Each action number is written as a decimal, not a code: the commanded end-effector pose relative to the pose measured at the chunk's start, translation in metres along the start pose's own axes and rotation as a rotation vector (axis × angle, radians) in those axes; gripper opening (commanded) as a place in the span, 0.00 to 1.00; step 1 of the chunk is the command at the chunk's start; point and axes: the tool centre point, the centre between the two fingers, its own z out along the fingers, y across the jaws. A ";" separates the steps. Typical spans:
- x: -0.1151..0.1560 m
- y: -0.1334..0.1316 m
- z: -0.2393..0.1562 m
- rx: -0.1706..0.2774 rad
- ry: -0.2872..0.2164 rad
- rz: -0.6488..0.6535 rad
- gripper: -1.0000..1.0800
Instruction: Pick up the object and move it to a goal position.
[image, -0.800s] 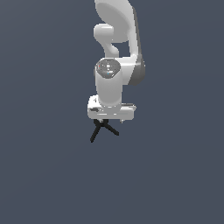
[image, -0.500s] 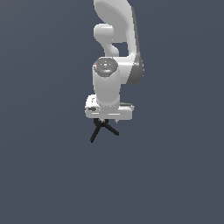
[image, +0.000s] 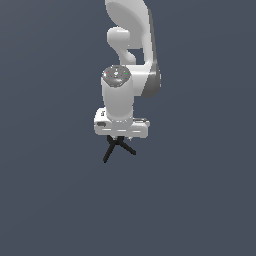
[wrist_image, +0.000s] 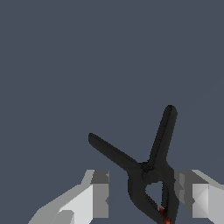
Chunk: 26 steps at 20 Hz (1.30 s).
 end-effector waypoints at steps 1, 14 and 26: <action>0.001 0.003 0.004 -0.002 0.009 0.009 0.62; 0.014 0.034 0.049 -0.031 0.124 0.120 0.62; 0.017 0.068 0.091 -0.061 0.253 0.226 0.62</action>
